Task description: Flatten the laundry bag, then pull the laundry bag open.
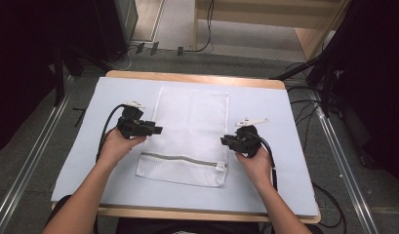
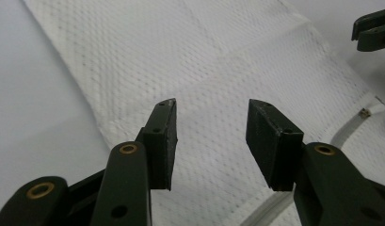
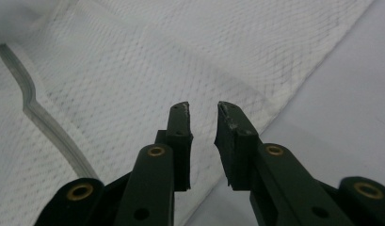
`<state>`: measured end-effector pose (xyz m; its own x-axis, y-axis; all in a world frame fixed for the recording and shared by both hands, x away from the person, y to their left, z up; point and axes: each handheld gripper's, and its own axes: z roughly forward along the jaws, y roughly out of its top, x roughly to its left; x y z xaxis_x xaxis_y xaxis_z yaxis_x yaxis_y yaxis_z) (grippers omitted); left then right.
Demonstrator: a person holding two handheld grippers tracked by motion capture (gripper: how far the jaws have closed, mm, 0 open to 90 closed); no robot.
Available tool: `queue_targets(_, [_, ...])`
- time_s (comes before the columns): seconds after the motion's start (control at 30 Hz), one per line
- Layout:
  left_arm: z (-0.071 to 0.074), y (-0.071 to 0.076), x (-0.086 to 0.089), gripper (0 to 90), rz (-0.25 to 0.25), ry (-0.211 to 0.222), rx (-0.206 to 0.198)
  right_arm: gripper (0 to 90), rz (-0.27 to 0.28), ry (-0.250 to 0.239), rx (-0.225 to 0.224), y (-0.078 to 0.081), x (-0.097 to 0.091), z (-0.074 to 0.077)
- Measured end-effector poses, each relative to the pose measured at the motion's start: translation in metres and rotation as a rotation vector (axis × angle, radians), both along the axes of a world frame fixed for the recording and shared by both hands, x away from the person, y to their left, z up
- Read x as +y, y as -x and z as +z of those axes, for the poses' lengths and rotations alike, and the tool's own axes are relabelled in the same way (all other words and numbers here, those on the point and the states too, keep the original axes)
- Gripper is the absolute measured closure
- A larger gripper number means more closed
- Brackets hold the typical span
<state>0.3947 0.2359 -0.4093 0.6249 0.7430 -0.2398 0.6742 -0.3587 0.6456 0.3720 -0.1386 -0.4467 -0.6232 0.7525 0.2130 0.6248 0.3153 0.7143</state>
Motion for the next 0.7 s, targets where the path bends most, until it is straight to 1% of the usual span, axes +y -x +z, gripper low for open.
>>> queue_targets(0.03, [0.001,0.003,-0.001,53.3,-0.008,-0.004,-0.001,76.6,0.010,0.003,0.004,0.002,0.000,0.000])
queue_targets(0.1, [0.001,0.007,-0.005,52.9,-0.018,0.001,-0.005,79.1,0.016,-0.018,0.018,0.008,-0.001,0.000])
queue_targets(0.2, [0.001,0.014,-0.010,52.7,-0.033,0.007,-0.016,79.7,0.031,-0.011,0.021,0.017,-0.002,0.000])
queue_targets(0.3, [0.001,0.019,-0.018,51.6,-0.054,0.004,-0.018,80.0,0.033,-0.025,0.038,0.026,-0.003,-0.001])
queue_targets(0.37, [0.001,0.023,-0.023,51.0,-0.065,0.011,-0.017,80.6,0.040,-0.017,0.026,0.032,-0.004,-0.001])
queue_targets(0.4, [0.001,0.024,-0.025,50.7,-0.071,0.013,-0.016,80.7,0.039,-0.014,0.030,0.034,-0.004,-0.001])
queue_targets(0.53, [0.000,0.027,-0.035,50.4,-0.101,0.015,-0.021,80.8,0.034,-0.019,0.033,0.040,-0.006,-0.001])
queue_targets(0.57, [-0.001,0.026,-0.037,50.4,-0.108,0.024,-0.018,81.6,0.032,-0.016,0.033,0.041,-0.007,-0.002])
queue_targets(0.63, [-0.001,0.026,-0.042,50.4,-0.118,0.029,-0.018,83.4,0.028,-0.017,0.034,0.043,-0.008,-0.003])
queue_targets(0.67, [-0.001,0.027,-0.046,50.7,-0.133,0.030,-0.018,84.9,0.021,-0.025,0.043,0.045,-0.008,-0.002])
queue_targets(0.7, [-0.002,0.029,-0.049,52.4,-0.155,0.033,-0.025,87.6,0.026,-0.027,0.042,0.046,-0.007,-0.002])
